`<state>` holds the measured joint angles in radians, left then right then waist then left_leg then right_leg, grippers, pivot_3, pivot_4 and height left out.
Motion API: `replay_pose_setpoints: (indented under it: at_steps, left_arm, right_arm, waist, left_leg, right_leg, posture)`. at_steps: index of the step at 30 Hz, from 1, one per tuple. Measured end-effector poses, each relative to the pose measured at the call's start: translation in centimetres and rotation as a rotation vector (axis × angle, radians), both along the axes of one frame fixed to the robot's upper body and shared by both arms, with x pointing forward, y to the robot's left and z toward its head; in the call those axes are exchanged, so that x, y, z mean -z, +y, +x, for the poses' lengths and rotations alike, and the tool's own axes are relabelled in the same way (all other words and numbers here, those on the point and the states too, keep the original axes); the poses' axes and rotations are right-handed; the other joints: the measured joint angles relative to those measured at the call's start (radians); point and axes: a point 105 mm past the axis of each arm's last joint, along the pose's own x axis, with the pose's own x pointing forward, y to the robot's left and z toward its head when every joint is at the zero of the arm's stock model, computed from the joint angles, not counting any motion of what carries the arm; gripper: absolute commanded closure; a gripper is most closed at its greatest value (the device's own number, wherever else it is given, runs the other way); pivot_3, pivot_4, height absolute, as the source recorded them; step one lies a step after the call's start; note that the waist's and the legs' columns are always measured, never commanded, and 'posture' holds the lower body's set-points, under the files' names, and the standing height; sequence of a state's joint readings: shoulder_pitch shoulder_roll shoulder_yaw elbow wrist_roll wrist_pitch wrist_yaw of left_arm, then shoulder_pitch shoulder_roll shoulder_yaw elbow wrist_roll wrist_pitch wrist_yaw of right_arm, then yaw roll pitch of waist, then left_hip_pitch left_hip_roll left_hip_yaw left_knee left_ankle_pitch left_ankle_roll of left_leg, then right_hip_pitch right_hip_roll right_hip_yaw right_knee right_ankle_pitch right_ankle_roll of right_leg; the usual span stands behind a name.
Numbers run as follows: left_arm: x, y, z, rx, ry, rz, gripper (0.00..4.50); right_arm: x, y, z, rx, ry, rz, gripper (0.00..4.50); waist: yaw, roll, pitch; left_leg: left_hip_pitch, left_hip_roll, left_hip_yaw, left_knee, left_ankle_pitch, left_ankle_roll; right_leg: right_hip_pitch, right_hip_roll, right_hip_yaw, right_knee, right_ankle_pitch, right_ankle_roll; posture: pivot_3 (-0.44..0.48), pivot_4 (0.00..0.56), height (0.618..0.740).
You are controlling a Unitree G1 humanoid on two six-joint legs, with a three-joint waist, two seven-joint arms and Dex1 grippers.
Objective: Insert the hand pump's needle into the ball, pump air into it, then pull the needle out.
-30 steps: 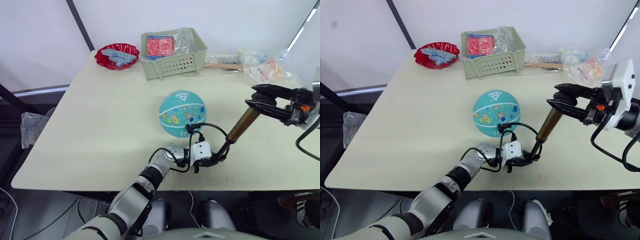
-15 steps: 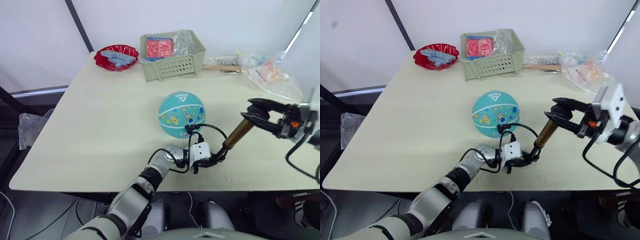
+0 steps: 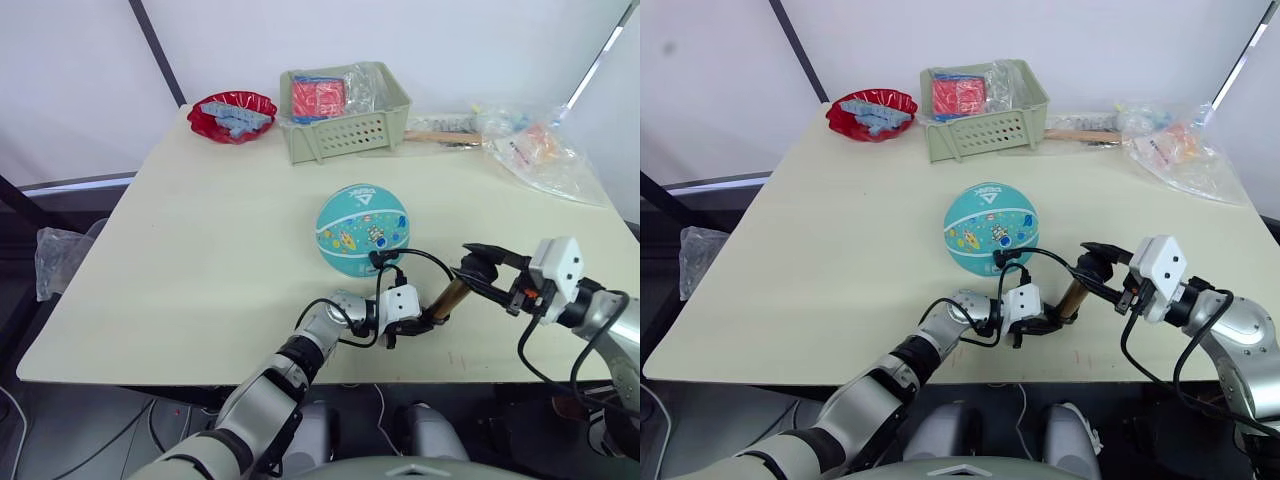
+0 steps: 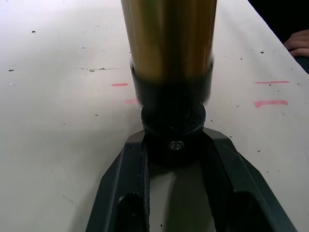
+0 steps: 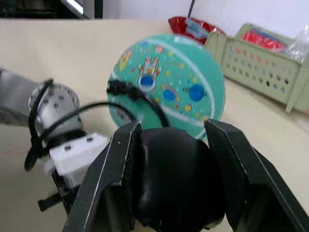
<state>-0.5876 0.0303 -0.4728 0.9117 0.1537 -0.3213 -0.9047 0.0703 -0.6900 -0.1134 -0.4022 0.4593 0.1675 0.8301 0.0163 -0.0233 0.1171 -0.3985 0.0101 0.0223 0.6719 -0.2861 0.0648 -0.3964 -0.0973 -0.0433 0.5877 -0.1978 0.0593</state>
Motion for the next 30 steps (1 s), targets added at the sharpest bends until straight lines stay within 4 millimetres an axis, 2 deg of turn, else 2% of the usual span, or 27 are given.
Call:
replay_pose_setpoints:
  at_steps: [9,10,11,16,18,23,24,25,30]
  left_arm:
    - [0.0,0.2,-0.1,-0.006,0.007,-0.005,3.42]
    - [0.0,0.3,-0.1,-0.009,0.009,-0.009,2.51]
    - [0.0,0.3,-0.1,-0.016,0.015,-0.017,2.48]
    - [-0.4,1.2,-0.7,0.004,0.045,-0.05,0.43]
    - [-0.5,1.4,-0.9,0.006,0.058,-0.06,0.0]
    - [-0.9,2.8,-1.3,-0.01,0.084,-0.092,0.0]
    - [-1.0,3.4,-1.5,-0.018,0.094,-0.1,0.0]
    - [-1.1,5.0,-1.9,-0.033,0.113,-0.115,0.0]
    - [-2.0,7.7,-2.5,-0.073,0.149,-0.16,0.0]
  right_arm:
    - [0.1,0.3,0.0,-0.004,-0.029,-0.005,2.92]
    - [0.1,0.3,0.0,-0.005,-0.032,-0.004,2.92]
    - [0.1,0.4,-0.1,-0.005,-0.033,-0.003,2.92]
    - [0.0,0.4,-0.1,-0.005,-0.041,-0.001,2.92]
    - [-0.1,0.4,-0.1,-0.004,-0.043,0.0,2.92]
    - [-0.1,0.4,0.0,-0.001,-0.049,0.006,2.92]
    - [-0.1,0.5,0.0,-0.001,-0.05,0.007,2.92]
    - [-0.2,0.5,0.0,-0.001,-0.054,0.01,2.92]
    - [-0.4,0.4,0.2,0.019,-0.064,0.028,2.92]
  waist:
    - [-0.002,-0.001,-0.001]
    - [-0.002,-0.001,-0.001]
    - [-0.003,-0.001,-0.001]
    - [-0.003,0.001,0.001]
    - [-0.003,0.003,0.003]
    - [-0.005,0.005,0.005]
    - [-0.006,0.006,0.005]
    - [-0.008,0.006,0.006]
    - [-0.002,0.012,0.011]
  left_leg:
    - [0.0,0.0,0.0,0.0,0.0,0.0]
    - [0.0,0.0,0.0,-0.001,0.0,0.0]
    - [0.0,0.0,0.0,-0.001,0.0,0.0]
    - [0.0,0.0,0.0,-0.002,0.002,0.003]
    - [0.0,0.0,0.0,-0.002,0.002,0.003]
    - [0.0,0.001,0.0,-0.003,0.001,0.001]
    - [0.0,0.001,0.0,-0.003,0.001,0.001]
    - [-0.001,0.001,0.0,-0.003,0.001,0.002]
    - [-0.002,0.0,0.0,-0.003,0.001,0.001]
  right_leg:
    - [0.0,0.0,0.0,0.0,0.0,0.0]
    - [0.0,0.0,0.0,0.0,0.0,0.0]
    - [0.0,0.0,0.0,0.0,-0.001,-0.001]
    - [-0.001,0.001,0.0,0.001,-0.003,-0.002]
    - [-0.002,0.0,0.0,0.001,-0.003,-0.002]
    - [-0.003,0.0,0.001,0.002,-0.003,-0.003]
    - [-0.004,0.001,0.001,0.002,-0.003,-0.003]
    - [-0.005,0.001,0.002,0.002,-0.003,-0.004]
    - [-0.005,0.0,0.002,0.002,-0.003,-0.004]
  posture:
    - [0.0,0.15,0.738]
    - [0.0,0.15,0.738]
    - [0.0,0.15,0.738]
    - [0.0,0.15,0.738]
    - [0.0,0.15,0.738]
    - [0.0,0.15,0.738]
    - [0.0,0.15,0.738]
    - [0.0,0.15,0.738]
    - [0.0,0.15,0.738]
